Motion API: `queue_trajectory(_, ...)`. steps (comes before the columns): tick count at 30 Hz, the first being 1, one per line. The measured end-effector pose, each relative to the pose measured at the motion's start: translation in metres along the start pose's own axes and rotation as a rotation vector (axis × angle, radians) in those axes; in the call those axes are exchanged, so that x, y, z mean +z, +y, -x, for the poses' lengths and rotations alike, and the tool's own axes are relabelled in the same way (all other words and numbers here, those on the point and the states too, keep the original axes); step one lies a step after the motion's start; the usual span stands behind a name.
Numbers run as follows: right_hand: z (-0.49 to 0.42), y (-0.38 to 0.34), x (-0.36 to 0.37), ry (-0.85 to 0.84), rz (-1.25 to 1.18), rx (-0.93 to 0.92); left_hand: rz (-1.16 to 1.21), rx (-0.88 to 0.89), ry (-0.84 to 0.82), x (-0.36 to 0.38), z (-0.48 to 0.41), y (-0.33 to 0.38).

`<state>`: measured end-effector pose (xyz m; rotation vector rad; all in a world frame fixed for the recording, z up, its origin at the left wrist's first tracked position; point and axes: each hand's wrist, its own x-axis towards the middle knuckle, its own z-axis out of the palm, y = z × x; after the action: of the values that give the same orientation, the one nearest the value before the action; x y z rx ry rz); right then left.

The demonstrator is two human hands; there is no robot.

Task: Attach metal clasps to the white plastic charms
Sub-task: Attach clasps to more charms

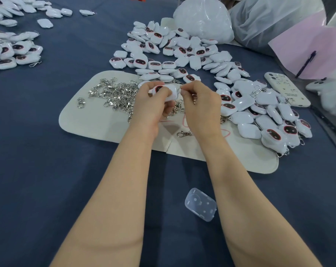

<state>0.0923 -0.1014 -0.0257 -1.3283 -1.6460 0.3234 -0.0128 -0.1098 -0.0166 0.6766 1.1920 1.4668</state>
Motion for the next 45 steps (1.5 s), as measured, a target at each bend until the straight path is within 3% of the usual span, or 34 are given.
queue_trajectory(5, -0.001, 0.002, 0.002, -0.029, 0.067, -0.001, -0.348, 0.361, 0.005, 0.001, 0.005, -0.004)
queue_trajectory(8, 0.000, 0.003, 0.005, -0.053, 0.045, 0.043, -0.453, 0.447, 0.010, 0.002, 0.007, -0.006)
queue_trajectory(16, 0.000, -0.001, 0.004, -0.126, -0.188, 0.176, 0.222, -0.130, 0.012, -0.001, -0.003, -0.001)
queue_trajectory(23, 0.000, -0.003, 0.003, -0.074, -0.234, 0.168, 0.402, -0.192, -0.014, -0.002, -0.001, 0.003)
queue_trajectory(32, 0.001, -0.004, 0.007, 0.053, -0.235, 0.118, 0.315, -0.199, -0.083, 0.002, 0.002, 0.002)
queue_trajectory(36, 0.002, -0.003, 0.005, 0.066, -0.102, 0.042, 0.155, -0.093, -0.043, 0.005, 0.004, 0.000)
queue_trajectory(40, 0.001, 0.000, 0.003, 0.023, 0.039, -0.009, -0.234, 0.250, 0.044, 0.006, 0.006, 0.000)
queue_trajectory(45, 0.001, 0.001, 0.004, -0.046, 0.101, -0.068, -0.430, 0.517, 0.023, 0.004, 0.007, -0.003)
